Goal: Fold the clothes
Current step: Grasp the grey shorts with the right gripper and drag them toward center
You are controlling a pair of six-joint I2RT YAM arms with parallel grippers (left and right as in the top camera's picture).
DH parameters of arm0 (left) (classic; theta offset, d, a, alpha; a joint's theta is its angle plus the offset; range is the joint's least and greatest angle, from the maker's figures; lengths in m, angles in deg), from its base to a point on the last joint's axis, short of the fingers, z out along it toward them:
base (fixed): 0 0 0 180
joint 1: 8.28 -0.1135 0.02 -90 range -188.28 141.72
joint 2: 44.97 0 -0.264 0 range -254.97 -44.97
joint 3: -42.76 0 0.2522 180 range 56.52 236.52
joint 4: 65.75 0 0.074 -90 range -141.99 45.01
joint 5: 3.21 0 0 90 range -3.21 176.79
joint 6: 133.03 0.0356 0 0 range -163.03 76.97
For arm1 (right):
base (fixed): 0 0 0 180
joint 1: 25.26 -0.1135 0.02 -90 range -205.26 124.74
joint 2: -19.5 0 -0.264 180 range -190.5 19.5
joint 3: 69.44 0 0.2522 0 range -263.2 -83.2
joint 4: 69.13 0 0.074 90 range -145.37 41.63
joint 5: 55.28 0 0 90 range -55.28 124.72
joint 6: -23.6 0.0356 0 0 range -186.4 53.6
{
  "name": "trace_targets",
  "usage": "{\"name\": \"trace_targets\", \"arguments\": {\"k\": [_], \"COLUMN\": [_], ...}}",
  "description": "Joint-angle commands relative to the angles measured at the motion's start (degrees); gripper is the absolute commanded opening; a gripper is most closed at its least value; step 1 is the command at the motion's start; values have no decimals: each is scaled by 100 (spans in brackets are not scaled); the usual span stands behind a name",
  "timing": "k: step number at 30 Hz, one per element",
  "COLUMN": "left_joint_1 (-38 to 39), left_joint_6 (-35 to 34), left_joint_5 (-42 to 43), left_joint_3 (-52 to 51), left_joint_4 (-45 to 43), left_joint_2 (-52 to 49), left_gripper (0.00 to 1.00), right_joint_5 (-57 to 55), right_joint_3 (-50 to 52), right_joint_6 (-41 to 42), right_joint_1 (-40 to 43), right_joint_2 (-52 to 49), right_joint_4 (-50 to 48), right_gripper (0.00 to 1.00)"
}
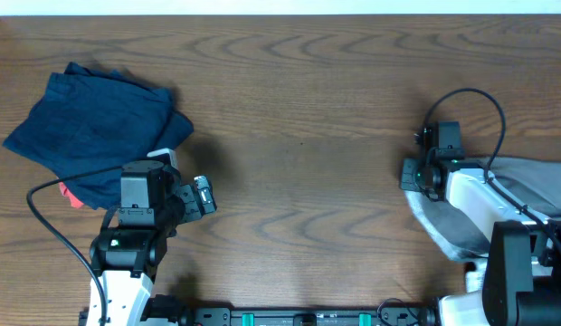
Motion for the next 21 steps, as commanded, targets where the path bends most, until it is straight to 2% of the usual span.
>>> {"name": "trace_targets", "arguments": {"k": [1,6,8,10,13,15,16,17,18,21], "left_joint_1": [-9,-9,-9,-9,-9,-7,-7,-7,-7,-7], "left_joint_6": [-31,-31,-31,-33,-33,-35,-35,-35,-35,-35], "left_joint_5": [-4,-4,-4,-4,-2,-2,-2,-2,-2,-2], "left_joint_3": [109,109,109,109,109,109,109,109,109,109], "left_joint_4": [-44,-90,-146,-254,-466,-584,-625,-643,-649,-638], "left_joint_2": [2,2,0,0,0,0,0,0,0,0], "left_gripper": [98,98,98,98,98,98,98,98,98,98], "right_joint_5": [2127,3254,3106,2721,2420,2363,2358,2361,2345,2192], "right_joint_3": [-9,-11,-11,-11,-15,-55,-87,-107,-116,-116], "right_joint_6": [-586,-503,-197,444,1126,1283,1294,1294,1287,1154], "right_joint_1": [-365,-1158,-1517,-1816,-2083,-2129,-2127,-2105,-2070,-1878], "right_joint_2": [-107,-107,-107,-107,-107,-107,-107,-107,-107,-107], "right_joint_4": [-470,-1974,-2712,-3696,-5075,-5519,-5506,-5431,-5274,-4404], "right_gripper": [1,1,4,4,13,16,30,60,99,99]}}
